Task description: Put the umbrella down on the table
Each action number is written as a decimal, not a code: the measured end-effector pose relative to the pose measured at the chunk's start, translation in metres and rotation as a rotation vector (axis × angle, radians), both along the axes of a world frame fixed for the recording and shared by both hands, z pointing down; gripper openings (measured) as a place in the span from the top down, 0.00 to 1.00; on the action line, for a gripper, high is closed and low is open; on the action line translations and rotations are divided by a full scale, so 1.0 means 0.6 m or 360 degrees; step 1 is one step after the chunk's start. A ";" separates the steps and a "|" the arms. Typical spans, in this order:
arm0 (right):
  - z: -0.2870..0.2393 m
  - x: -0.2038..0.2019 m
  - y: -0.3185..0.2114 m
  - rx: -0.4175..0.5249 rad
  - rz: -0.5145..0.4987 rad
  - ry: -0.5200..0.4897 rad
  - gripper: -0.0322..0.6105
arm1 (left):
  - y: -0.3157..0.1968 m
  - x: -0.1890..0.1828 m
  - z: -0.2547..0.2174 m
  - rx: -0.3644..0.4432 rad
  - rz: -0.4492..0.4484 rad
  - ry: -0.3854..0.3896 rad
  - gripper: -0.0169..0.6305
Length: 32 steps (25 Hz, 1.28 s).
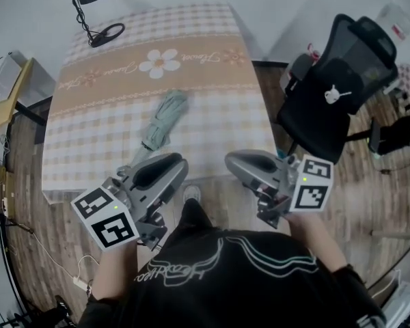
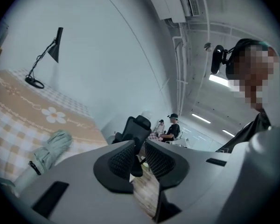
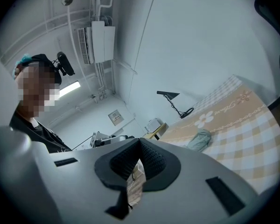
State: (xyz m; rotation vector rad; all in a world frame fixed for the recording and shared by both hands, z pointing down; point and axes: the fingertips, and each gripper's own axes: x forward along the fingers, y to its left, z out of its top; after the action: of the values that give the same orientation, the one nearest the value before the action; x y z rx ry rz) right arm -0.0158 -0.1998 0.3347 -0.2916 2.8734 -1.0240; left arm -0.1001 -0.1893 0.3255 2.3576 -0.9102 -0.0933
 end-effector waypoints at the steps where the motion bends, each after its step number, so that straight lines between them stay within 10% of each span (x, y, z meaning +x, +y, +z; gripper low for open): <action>1: -0.011 0.004 0.010 0.0012 -0.0009 -0.0017 0.93 | 0.015 0.011 -0.016 0.0037 0.0029 0.0017 0.88; 9: -0.069 0.036 0.104 0.0143 -0.0059 -0.0060 0.93 | 0.122 0.089 -0.075 0.0258 0.0180 -0.0054 0.98; 32: -0.068 0.078 0.190 0.0213 -0.0020 -0.0054 0.93 | 0.186 0.134 -0.058 0.0252 0.0089 -0.0124 0.98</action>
State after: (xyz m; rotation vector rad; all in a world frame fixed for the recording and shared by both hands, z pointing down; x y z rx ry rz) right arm 0.0310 -0.0855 0.2940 -0.2449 2.8993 -0.8248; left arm -0.0198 -0.0778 0.2908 2.5469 -0.9026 -0.0532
